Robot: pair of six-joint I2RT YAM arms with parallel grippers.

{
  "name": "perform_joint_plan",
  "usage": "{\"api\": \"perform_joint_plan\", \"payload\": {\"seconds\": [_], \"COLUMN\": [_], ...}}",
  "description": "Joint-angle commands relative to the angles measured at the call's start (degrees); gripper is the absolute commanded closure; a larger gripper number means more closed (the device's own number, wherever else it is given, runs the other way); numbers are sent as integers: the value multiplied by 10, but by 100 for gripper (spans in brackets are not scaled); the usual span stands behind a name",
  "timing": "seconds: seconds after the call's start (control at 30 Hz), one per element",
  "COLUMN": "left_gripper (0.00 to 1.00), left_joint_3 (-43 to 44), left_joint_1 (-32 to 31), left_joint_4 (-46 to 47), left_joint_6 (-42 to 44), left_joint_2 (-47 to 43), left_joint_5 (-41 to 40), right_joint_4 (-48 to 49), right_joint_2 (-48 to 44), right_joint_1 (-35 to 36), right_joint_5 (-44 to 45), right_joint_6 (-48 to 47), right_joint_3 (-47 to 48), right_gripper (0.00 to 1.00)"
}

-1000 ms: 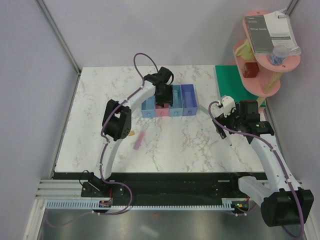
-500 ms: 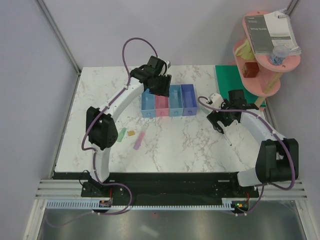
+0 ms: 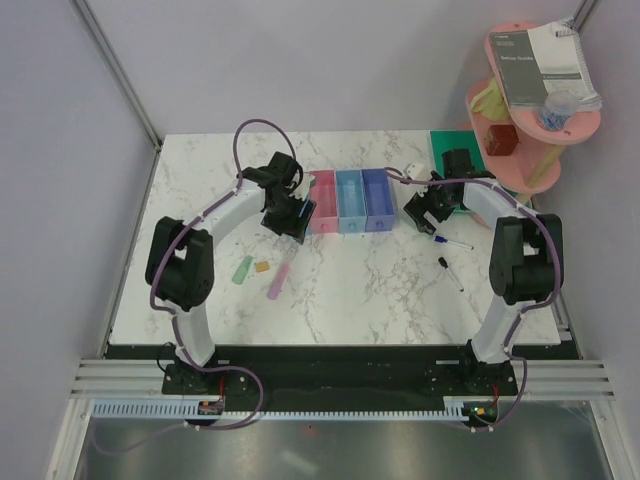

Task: Sort the stationery into containers
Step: Pick up the pen from the center of the board.

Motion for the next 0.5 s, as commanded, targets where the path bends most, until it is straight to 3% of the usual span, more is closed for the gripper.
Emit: {"api": "perform_joint_plan", "payload": {"seconds": [0.0,0.23,0.47], "left_gripper": [25,24,25], "left_joint_3": [-40,-70,-99], "left_joint_1": [-5,-6,-6], "left_joint_4": [20,13,-7], "left_joint_6": [46,54,59], "left_joint_2": [-20,-42,-71], "left_joint_5": [20,41,55], "right_joint_4": [-5,-22,-24], "right_joint_2": [46,97,92], "right_joint_1": [1,0,1], "right_joint_5": [-15,-33,-36], "right_joint_6": [-29,-37,-44], "right_joint_3": [63,93,45], "right_gripper": [2,6,12]}}
